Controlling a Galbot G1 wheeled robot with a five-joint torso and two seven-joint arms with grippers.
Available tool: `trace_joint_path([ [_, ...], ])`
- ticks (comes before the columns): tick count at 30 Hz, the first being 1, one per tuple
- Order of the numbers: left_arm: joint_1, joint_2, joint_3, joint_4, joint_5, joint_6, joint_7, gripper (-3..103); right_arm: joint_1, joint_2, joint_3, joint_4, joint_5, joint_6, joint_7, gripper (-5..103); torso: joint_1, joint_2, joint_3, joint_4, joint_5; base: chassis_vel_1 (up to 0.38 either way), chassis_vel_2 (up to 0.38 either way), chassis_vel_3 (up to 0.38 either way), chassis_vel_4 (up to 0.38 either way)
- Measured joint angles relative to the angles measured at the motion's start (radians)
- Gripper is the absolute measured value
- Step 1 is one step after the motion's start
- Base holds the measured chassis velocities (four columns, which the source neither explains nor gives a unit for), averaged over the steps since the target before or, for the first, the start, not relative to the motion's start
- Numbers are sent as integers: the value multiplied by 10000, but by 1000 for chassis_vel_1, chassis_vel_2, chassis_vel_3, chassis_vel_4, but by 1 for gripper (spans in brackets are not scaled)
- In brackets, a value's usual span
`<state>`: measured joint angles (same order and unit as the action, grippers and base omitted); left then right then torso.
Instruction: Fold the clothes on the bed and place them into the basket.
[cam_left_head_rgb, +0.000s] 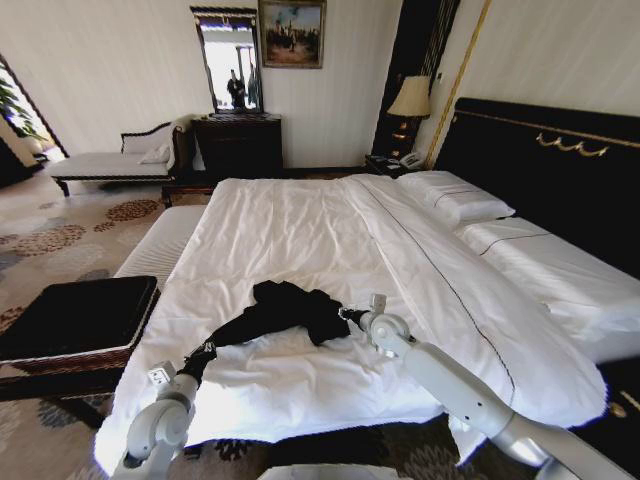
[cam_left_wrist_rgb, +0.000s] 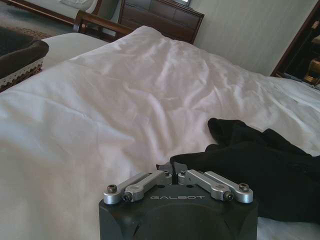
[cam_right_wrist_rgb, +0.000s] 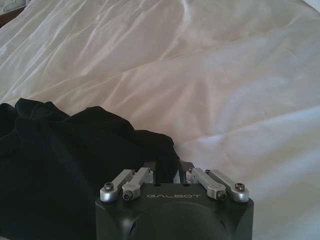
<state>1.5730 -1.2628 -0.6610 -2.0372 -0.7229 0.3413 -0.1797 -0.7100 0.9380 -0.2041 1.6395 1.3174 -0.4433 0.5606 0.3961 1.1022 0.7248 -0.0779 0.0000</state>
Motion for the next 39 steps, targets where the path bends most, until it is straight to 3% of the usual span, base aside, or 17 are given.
trace_joint_path([
  [1, 6, -7, 0, -5, 0, 0, -1, 0, -12, -16, 4, 27, -14, 1, -34, 20, 0, 0, 0, 0, 0, 0, 0, 0, 0],
  [3, 12, -10, 0, -7, 0, 0, -2, 0, -31, -34, 12, 48, -70, 10, -120, 20, 0, -1, 0, 0, 0, 0, 0, 0, 0],
  [4, 33, -10, 0, -27, 0, 0, -3, 0, -141, -80, 74, 84, -315, 100, -391, 2, -1, 0, 0, 0, 0, 0, 0, 0, 0],
  [8, 50, -13, 0, -75, -11, -2, -4, 0, -347, -133, 188, 139, -602, 184, -539, 1, 0, -1, 0, 1, 0, 0, 0, 0, 0],
  [12, 33, -18, 1, -174, -160, -74, -20, 0, -847, -183, 633, 409, -1187, 780, -996, 0, -1, -1, 0, 2, 0, 0, 0, 0, 0],
  [15, -81, 14, -13, -373, -479, -189, -122, 0, -1642, -265, 1438, 817, -2399, 2491, -2644, 0, -1, 0, 0, 0, -1, 0, 0, 0, 0],
  [16, -81, 14, -13, -373, -479, -189, -122, 0, -1642, -265, 1438, 817, -2399, 2491, -2644, 0, -1, 0, 0, 0, -1, 0, 0, 0, 0],
  [19, -445, 201, -30, -662, -942, -291, -243, 0, -2394, -363, 2419, 1259, -2928, 4306, -4492, 0, -1, 0, 0, -1, -1, 0, 0, 0, 0],
  [20, -445, 201, -30, -662, -942, -291, -243, 0, -2394, -363, 2419, 1259, -2928, 4306, -4492, 0, -1, 0, 0, -1, -1, 0, 0, 0, 0],
  [25, -1530, 770, -131, -1273, -2157, -296, -452, 0, -2786, -731, 3353, 2126, -2785, 5839, -6036, 0, -1, 0, 0, -2, 0, 0, 0, 0, 0],
  [33, -3340, 1835, -190, -1746, -3729, -279, -508, 0, -2117, -1348, 3534, 2871, -2021, 6438, -6645, 0, 0, 0, 1, 0, -1, 0, 0, 0, 0],
  [36, -4247, 2536, -425, -1990, -4805, -394, -613, 0, -1482, -1670, 3684, 3266, -1483, 6655, -7025, 0, 1, -1, 2, 1, -3, 0, 0, 0, 0],
  [37, -4659, 2962, -671, -2179, -5496, -485, -753, 0, -1157, -1808, 3885, 3544, -1181, 6690, -7156, 0, 1, -1, 2, 1, -1, 0, 0, 0, 0],
  [39, -4904, 3243, -884, -2328, -5980, -559, -852, 0, -927, -1893, 4083, 3795, -909, 6696, -7195, 0, 1, -1, 2, 0, 0, 0, 0, 0, 0],
])
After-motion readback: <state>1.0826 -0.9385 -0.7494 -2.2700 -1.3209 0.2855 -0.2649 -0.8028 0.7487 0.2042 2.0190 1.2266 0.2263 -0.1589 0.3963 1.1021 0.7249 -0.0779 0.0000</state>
